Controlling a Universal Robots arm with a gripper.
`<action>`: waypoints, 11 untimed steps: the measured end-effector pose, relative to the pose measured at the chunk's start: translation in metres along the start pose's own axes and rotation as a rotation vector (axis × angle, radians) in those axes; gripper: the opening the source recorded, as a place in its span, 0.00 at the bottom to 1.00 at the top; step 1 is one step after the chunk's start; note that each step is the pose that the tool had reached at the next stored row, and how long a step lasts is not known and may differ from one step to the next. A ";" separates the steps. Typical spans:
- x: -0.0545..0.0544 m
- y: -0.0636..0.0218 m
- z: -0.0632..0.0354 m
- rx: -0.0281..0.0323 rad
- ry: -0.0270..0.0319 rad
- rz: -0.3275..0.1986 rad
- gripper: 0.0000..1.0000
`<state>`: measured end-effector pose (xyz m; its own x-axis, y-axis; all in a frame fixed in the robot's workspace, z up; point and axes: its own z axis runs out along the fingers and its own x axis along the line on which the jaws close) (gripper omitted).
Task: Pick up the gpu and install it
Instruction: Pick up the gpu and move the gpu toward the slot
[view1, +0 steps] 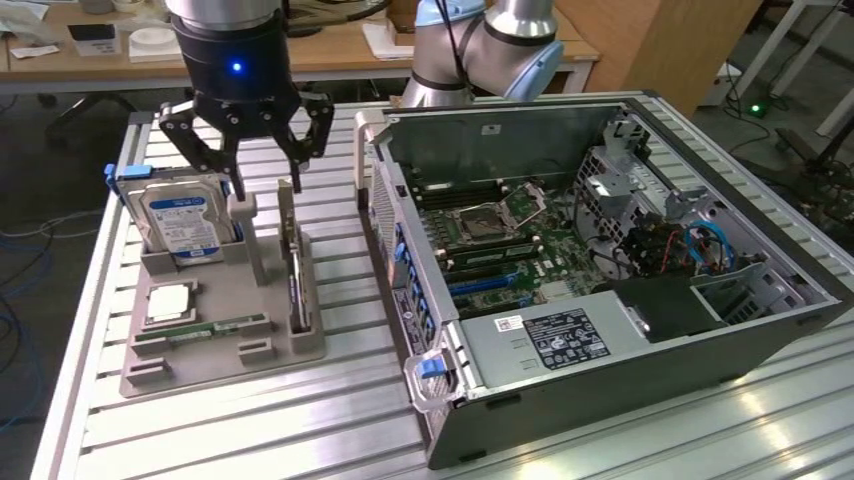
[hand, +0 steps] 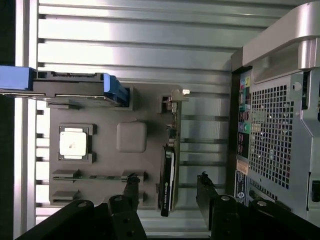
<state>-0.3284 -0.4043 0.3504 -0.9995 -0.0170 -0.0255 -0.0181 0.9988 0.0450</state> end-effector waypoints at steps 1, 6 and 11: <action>0.000 -0.0001 0.0016 0.0001 0.0000 0.000 0.59; 0.000 -0.0005 0.0107 -0.0001 -0.0002 0.000 0.59; 0.001 -0.0009 0.0193 -0.0001 -0.0004 0.000 0.59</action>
<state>-0.3284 -0.4043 0.3311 -0.9995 -0.0169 -0.0260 -0.0181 0.9988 0.0451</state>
